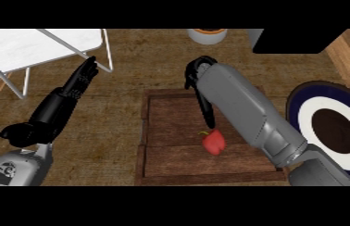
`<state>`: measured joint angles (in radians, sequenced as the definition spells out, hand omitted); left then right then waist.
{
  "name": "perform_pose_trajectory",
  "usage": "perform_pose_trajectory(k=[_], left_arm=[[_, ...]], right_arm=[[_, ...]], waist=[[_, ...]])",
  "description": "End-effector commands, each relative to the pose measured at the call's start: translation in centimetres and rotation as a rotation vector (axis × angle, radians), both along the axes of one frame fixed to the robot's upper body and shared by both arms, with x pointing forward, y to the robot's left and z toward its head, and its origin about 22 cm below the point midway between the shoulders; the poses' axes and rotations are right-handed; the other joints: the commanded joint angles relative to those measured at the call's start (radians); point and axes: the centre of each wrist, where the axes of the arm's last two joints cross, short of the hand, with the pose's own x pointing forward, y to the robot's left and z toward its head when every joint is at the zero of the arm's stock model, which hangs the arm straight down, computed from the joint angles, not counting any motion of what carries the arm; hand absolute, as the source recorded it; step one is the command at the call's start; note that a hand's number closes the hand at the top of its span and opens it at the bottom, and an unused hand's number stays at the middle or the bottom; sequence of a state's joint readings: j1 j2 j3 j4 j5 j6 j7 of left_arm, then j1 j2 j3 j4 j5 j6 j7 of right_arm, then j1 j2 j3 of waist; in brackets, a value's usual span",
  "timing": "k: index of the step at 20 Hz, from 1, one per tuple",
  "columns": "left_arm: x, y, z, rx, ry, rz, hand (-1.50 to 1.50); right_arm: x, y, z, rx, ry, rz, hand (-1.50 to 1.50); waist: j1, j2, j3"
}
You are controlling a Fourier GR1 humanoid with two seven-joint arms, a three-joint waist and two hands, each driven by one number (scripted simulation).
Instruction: Pick the bell pepper from the tray and place it in the plate
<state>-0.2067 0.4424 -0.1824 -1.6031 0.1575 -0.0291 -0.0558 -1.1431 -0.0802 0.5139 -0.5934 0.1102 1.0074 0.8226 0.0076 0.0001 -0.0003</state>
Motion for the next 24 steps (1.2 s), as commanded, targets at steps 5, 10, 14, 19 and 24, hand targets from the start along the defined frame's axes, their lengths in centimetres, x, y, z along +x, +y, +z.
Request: perform_pose_trajectory(k=[5, 10, 14, 19, 24], left_arm=[[-1.0, 0.4, 0.5, 0.002, -0.006, 0.02, 0.0], [-1.1, -2.2, -0.4, -0.001, -0.006, 0.026, 0.0], [-1.1, -0.8, -0.5, -0.004, -0.007, 0.014, 0.0], [-0.6, -0.6, -1.3, 0.004, -0.005, 0.01, 0.0], [-0.3, -0.4, 0.5, -0.025, -0.003, 0.022, 0.0]], right_arm=[[-1.6, -1.8, -3.8, -0.119, 0.081, 0.067, -1.5], [-2.1, -2.3, -4.9, -0.156, 0.109, 0.064, -1.5], [-3.2, -1.4, -6.5, -0.164, 0.133, 0.079, -1.5], [-3.5, -3.8, -7.9, -0.185, 0.2, 0.089, -1.5], [-5.4, -1.9, -8.8, -0.207, 0.189, 0.143, -1.5]], waist=[[-0.007, -0.004, 0.0], [-0.012, -0.004, 0.0], [-0.01, -0.004, 0.0], [-0.011, -0.002, 0.0], [-0.015, -0.006, 0.0]])
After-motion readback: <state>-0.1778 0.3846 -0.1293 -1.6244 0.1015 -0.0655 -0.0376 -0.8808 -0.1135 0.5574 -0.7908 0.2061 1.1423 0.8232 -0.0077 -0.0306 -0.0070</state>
